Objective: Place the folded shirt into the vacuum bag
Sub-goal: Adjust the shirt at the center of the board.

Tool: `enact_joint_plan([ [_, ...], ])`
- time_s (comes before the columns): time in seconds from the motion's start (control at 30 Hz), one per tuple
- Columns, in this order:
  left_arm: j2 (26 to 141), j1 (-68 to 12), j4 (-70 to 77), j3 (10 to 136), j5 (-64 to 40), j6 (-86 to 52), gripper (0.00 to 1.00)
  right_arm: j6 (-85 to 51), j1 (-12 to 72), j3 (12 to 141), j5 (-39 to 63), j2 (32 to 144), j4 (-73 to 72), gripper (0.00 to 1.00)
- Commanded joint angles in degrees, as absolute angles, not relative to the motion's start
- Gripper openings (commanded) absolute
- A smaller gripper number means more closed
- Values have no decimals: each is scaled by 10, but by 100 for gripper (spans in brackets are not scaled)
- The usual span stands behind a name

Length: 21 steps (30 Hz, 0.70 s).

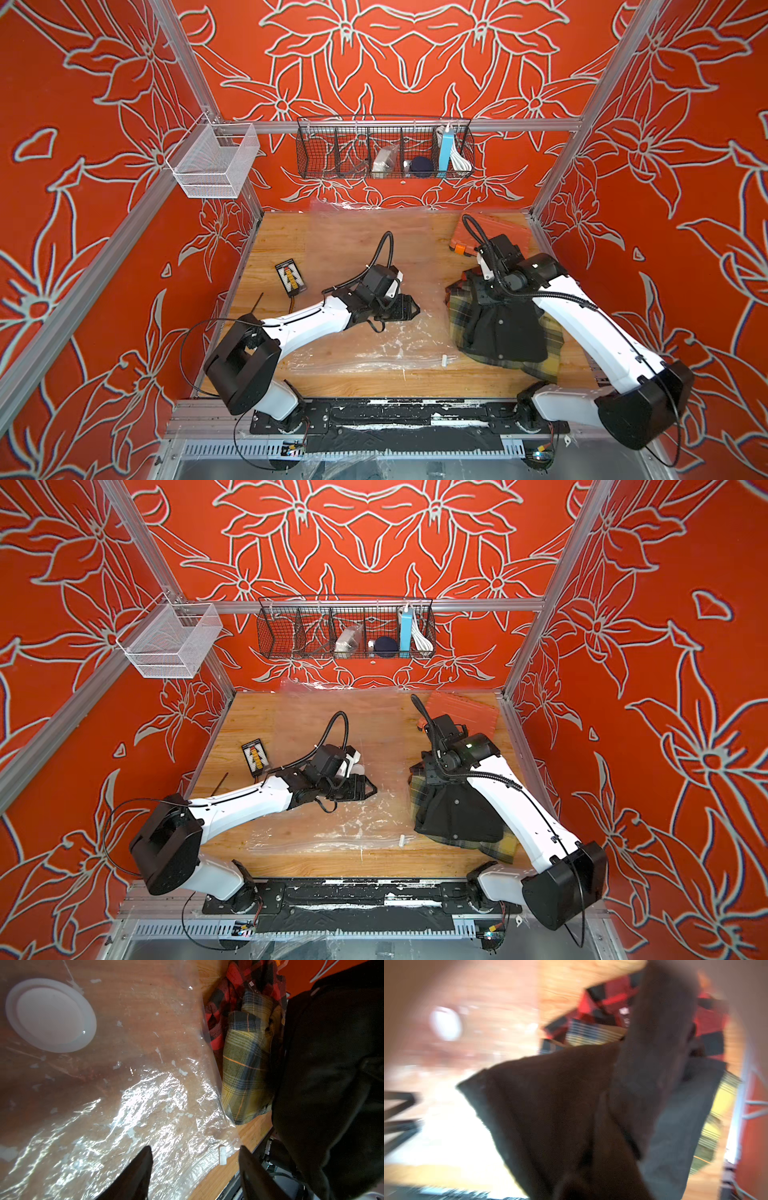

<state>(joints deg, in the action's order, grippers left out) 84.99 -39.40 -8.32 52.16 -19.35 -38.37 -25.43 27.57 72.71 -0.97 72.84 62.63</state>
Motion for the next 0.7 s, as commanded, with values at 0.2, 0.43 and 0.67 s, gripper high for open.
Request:
enact_joint_plan([
  [0.2,814,-358,-36,494,-253,-408,73,-385,312,669,77,788,450,1],
  [0.43,858,-345,41,468,-314,-428,82,-381,316,645,106,863,384,19],
  [0.67,859,-341,-2,494,-282,-403,78,-338,313,656,151,890,402,51],
])
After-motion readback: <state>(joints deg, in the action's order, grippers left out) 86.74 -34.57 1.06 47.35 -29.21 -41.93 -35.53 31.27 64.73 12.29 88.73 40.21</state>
